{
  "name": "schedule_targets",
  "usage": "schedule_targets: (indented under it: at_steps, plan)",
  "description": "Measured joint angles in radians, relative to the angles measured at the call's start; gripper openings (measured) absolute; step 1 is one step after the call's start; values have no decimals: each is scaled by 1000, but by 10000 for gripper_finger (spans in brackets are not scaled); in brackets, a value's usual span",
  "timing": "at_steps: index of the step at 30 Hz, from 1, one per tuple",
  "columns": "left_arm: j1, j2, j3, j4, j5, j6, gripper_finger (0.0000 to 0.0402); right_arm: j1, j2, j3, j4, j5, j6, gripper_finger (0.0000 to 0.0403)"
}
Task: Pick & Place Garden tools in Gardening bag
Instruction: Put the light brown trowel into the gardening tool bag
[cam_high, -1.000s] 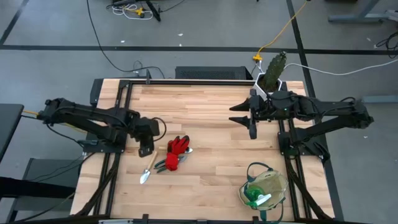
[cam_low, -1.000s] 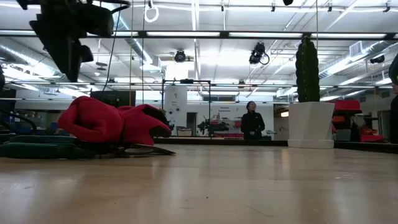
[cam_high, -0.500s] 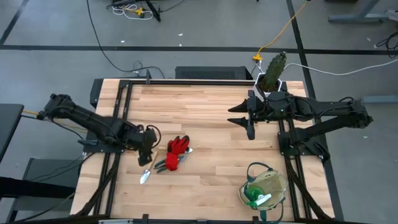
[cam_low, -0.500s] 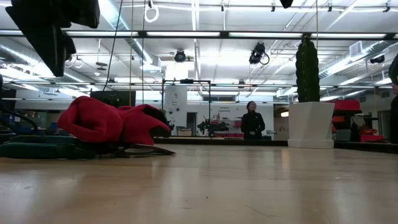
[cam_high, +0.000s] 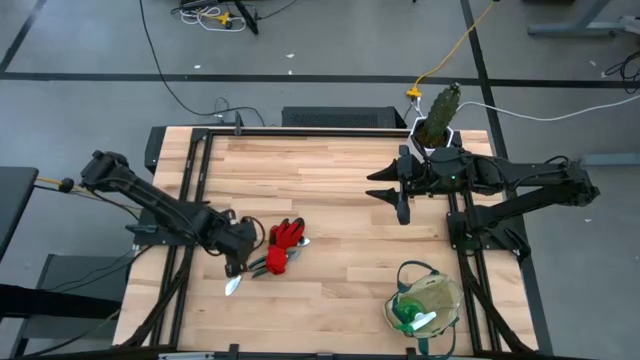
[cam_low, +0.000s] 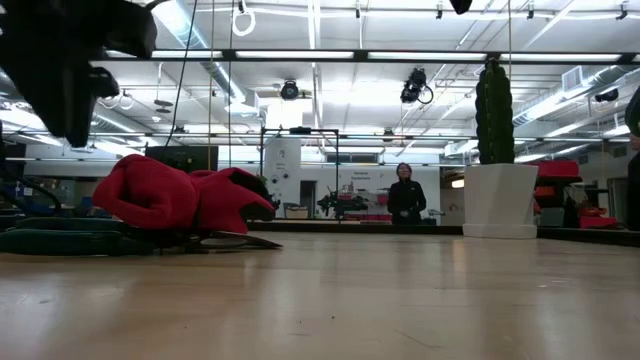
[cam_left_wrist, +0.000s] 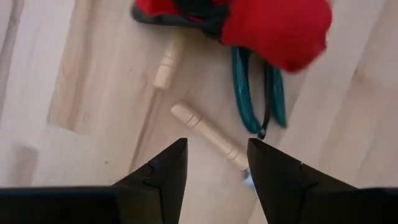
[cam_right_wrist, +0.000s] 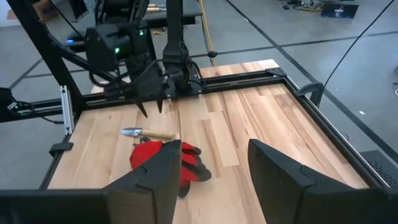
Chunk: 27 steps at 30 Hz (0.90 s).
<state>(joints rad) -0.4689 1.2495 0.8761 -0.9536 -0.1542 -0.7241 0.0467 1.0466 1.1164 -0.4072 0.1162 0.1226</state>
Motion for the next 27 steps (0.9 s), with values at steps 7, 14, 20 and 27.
schedule_targets:
  at_steps: [7,14,20,27]
  plan:
    - [-33,34,0,-6,13,462,174,0,0,0,0,0,0,186]
    - [-35,34,0,-4,100,822,174,0,0,0,0,0,0,186]
    - [-35,34,0,-3,131,1074,174,0,0,0,0,0,0,186]
    - [-23,34,0,8,133,1296,174,0,0,0,0,0,0,186]
